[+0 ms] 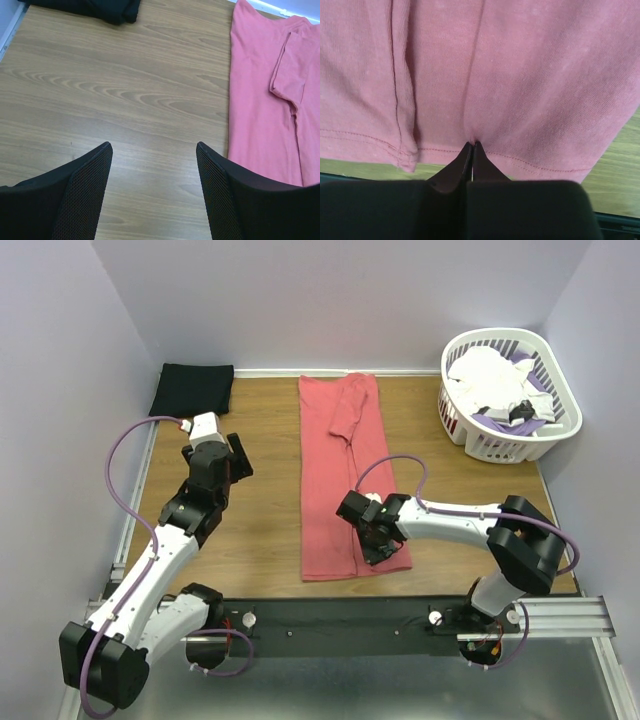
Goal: Fold and stack the t-shirts
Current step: Fold the tshirt
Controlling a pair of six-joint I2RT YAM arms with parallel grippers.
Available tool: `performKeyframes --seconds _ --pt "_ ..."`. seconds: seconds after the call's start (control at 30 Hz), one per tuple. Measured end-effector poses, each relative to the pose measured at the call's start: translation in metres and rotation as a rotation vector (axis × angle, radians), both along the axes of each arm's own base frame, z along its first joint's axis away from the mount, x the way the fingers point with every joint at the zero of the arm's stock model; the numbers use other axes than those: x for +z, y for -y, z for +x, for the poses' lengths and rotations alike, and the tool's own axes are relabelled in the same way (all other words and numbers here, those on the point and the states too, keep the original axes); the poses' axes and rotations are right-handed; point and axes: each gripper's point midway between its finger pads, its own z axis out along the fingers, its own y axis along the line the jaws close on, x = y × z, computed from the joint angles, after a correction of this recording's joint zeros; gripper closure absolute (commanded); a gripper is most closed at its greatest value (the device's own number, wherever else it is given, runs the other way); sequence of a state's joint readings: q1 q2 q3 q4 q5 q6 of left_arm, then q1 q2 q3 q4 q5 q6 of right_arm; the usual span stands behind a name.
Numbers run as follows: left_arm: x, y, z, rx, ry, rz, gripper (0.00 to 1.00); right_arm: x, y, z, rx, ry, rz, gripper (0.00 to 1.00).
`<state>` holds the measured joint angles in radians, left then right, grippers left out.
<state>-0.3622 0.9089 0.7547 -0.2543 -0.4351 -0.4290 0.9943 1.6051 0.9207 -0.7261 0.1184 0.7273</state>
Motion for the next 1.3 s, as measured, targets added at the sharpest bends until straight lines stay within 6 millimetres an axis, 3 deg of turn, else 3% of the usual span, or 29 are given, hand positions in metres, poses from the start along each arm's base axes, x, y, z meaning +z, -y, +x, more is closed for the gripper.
performKeyframes --seconds 0.57,0.77,0.87,1.07,1.23,1.3 --pt "-0.001 0.001 0.002 -0.020 -0.003 -0.014 0.24 0.022 -0.011 -0.013 0.026 -0.036 0.094 0.99" --pt "-0.009 0.016 0.004 -0.091 -0.025 -0.041 0.23 0.022 -0.018 -0.019 0.046 -0.070 0.132 0.64" --pt "-0.020 0.033 0.001 -0.168 -0.067 -0.080 0.23 0.024 -0.022 -0.021 0.055 -0.081 0.157 0.52" --pt "-0.046 0.079 -0.022 -0.336 -0.188 -0.180 0.23 0.038 -0.020 -0.020 0.040 -0.043 0.204 0.46" --pt "-0.075 0.116 -0.059 -0.459 -0.346 -0.243 0.23 0.024 0.014 -0.020 -0.067 -0.044 0.152 0.43" --pt "-0.086 0.124 -0.072 -0.478 -0.404 -0.249 0.24 0.015 0.039 -0.022 -0.138 -0.060 0.113 0.42"
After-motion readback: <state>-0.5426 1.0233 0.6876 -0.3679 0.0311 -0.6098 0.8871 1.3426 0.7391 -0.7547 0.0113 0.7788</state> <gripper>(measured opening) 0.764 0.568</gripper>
